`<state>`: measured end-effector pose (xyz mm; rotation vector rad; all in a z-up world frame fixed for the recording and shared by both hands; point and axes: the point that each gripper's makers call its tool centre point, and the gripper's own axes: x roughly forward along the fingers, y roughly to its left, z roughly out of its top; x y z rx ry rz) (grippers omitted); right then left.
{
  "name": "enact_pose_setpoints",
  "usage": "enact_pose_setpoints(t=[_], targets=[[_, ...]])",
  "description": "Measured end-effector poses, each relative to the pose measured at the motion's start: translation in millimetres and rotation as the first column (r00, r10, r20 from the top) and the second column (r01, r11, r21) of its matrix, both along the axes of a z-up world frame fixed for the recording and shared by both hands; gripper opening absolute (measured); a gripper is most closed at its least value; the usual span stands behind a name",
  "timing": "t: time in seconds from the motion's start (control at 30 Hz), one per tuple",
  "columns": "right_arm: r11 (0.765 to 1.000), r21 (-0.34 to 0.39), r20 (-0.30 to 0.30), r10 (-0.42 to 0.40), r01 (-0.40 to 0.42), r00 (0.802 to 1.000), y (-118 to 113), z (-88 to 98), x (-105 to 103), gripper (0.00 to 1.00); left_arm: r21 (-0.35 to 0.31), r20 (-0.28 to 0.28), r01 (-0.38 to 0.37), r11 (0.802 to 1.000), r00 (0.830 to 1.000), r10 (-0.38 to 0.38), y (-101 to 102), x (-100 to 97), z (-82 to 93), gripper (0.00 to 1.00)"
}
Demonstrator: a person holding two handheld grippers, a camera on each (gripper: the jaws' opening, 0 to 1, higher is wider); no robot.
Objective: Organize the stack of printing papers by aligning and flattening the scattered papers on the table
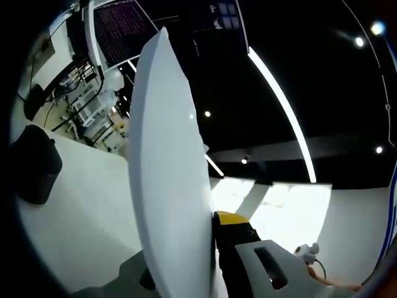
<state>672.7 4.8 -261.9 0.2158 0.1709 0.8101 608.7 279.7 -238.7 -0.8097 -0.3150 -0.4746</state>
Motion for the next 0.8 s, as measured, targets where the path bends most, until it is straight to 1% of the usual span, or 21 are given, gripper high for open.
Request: enact_pose_setpoints(t=[0.33, 0.8], targets=[[1.0, -0.006, -0.02, -0.018, 0.018, 1.0, -11, -9.4, -4, 0.89, -0.001, 0.0, 0.0, 1.0, 1.0, 0.0, -1, -0.6, 0.1, 0.07], [0.999, -0.004, -0.031, -0.042, 0.042, 0.999, -24, -15.6, -8, 0.89, -0.003, 0.001, 0.0, 1.0, 1.0, 0.0, 0, -0.7, 0.3, 0.07]])
